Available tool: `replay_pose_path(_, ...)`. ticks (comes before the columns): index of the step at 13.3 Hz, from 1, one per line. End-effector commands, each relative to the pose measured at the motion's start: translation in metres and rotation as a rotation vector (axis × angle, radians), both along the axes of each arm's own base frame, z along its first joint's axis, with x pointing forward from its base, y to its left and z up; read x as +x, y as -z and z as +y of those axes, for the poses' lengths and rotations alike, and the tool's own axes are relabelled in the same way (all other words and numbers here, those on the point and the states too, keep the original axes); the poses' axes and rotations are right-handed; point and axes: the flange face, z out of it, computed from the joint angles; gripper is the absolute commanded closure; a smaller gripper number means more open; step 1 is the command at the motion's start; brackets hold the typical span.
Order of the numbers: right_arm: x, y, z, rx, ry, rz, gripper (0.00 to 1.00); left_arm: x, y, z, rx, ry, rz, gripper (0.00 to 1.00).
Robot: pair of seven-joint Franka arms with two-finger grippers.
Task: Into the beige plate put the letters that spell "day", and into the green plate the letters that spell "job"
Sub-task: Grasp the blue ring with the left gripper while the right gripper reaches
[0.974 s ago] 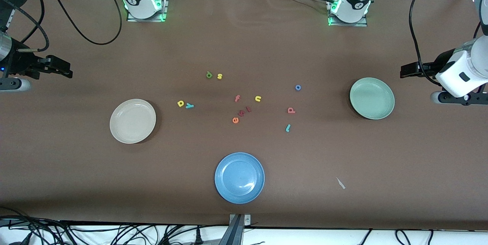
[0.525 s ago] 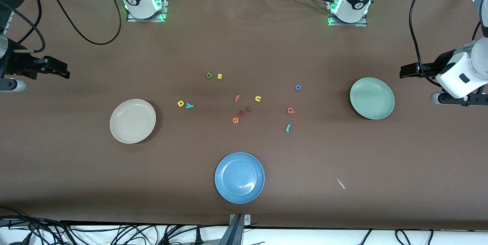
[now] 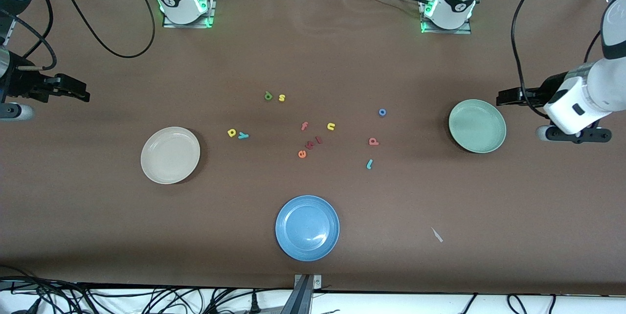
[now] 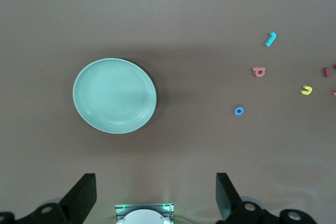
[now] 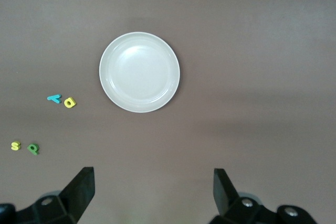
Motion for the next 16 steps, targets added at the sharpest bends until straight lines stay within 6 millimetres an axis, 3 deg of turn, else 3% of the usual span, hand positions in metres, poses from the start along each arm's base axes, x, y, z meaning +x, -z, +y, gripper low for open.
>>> replay_pose_path(1,0.001,-0.004,0.008,0.042,-0.034,0.011,0.0,-0.003,0.011,-0.049,0.015,-0.045,0.014,0.0)
replay_pose_path(3,0.007,0.003,0.023,0.053,-0.054,0.012,0.0,-0.01,0.038,-0.094,0.053,-0.1,0.012,0.0)
replay_pose_path(5,0.017,0.005,0.048,0.051,-0.091,0.01,0.0,-0.022,0.079,-0.138,0.087,-0.151,-0.002,0.0)
replay_pose_path(7,0.026,0.021,0.069,0.049,-0.099,0.029,0.0,-0.042,0.125,-0.168,0.111,-0.173,-0.007,0.0)
replay_pose_path(9,0.034,0.037,0.107,0.039,-0.133,0.022,0.0,-0.063,0.171,-0.179,0.133,-0.174,0.012,0.0)
replay_pose_path(12,0.041,0.068,0.159,0.024,-0.08,0.015,0.0,-0.085,0.221,-0.191,0.098,-0.213,-0.026,0.0)
replay_pose_path(16,0.026,0.127,0.193,0.023,-0.035,0.008,0.0,-0.121,0.281,-0.205,0.045,-0.259,-0.114,0.0)
